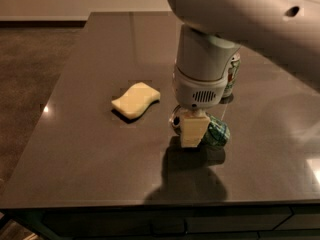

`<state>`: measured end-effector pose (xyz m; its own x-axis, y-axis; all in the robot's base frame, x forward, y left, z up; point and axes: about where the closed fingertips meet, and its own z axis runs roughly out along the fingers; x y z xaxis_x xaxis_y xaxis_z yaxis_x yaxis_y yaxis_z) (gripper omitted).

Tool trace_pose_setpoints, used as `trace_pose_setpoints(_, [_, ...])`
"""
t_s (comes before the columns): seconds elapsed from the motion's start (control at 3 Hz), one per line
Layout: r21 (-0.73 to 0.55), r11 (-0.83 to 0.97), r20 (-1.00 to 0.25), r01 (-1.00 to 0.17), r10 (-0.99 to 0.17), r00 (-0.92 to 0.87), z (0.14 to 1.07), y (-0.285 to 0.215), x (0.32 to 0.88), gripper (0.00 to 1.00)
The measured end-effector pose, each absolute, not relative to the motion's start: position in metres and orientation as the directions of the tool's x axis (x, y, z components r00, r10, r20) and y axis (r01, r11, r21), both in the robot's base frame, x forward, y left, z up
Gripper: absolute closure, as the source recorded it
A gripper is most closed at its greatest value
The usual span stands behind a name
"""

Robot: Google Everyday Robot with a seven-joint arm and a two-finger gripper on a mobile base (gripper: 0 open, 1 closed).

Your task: Knock green can over

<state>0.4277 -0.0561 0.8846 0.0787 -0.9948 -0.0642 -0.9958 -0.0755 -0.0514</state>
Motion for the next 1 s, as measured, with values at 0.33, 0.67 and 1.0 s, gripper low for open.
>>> trace_pose_setpoints(0.33, [-0.041, -0.083, -0.051, -0.996, -0.995, 0.085, 0.8792, -0.0555, 0.428, 0.12])
trace_pose_setpoints(0.67, [-0.035, -0.084, -0.047, -0.996, -0.995, 0.086, 0.8748, -0.056, 0.4266, 0.0])
trace_pose_setpoints(1.0, [-0.035, -0.084, -0.047, -0.996, -0.995, 0.086, 0.8749, -0.056, 0.4266, 0.0])
